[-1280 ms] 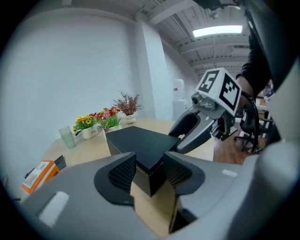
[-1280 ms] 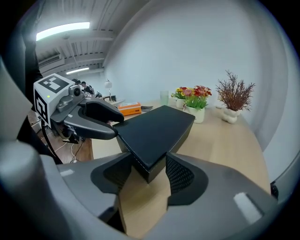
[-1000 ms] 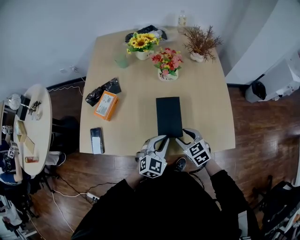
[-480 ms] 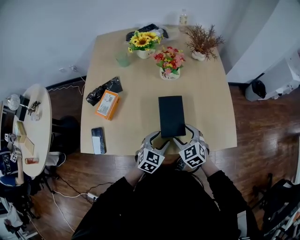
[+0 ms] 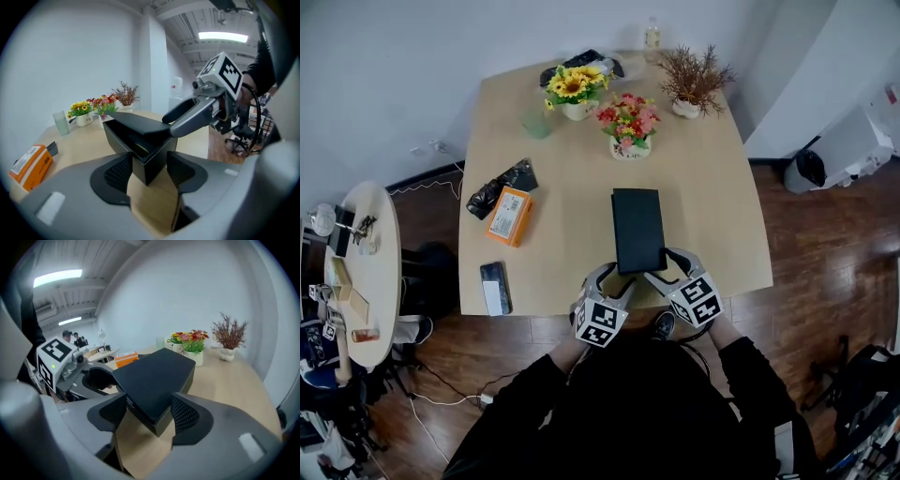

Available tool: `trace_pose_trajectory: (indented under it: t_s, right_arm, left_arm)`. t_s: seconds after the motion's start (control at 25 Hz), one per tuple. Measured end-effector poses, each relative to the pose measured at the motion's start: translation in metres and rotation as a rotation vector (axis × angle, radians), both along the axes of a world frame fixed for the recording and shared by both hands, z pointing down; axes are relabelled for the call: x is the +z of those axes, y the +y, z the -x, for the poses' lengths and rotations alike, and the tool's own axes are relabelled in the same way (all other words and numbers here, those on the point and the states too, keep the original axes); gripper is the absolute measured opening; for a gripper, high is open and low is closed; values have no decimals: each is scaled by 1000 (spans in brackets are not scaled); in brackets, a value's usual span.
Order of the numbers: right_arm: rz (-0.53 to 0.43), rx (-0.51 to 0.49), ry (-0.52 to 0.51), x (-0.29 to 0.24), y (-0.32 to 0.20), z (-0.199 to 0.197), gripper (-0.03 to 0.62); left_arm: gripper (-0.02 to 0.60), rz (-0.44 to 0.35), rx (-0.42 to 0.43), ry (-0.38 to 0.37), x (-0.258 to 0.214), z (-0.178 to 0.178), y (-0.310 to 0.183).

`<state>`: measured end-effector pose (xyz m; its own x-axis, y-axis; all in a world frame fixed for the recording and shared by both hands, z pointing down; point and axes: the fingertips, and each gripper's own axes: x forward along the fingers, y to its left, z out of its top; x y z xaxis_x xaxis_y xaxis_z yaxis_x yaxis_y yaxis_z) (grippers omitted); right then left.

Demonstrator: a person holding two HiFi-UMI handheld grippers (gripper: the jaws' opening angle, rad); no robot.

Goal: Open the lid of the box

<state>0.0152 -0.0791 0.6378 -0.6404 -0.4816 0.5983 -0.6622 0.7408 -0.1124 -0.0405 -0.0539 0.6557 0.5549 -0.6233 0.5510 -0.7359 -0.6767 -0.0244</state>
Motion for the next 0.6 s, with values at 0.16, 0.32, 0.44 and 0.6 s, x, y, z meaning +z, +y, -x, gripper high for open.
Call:
trace_pose_trajectory:
  t_s: [0.16,0.32,0.44,0.6]
  right_arm:
    - [67,64,-170,-6,2,-4,293]
    - [187,175,-398,-9,7,-13,271]
    - [214,231,-452,-9,9,-24,192]
    - [182,226,-417,-13,10,-37,126]
  left_arm:
    - [215,11,12,2,1,1,0]
    - [215,-54,6,6,-25,4,-3]
    - [215,-106,37,116,-69,-13,-10]
    - [215,-118,63,227,-107,-36,-17]
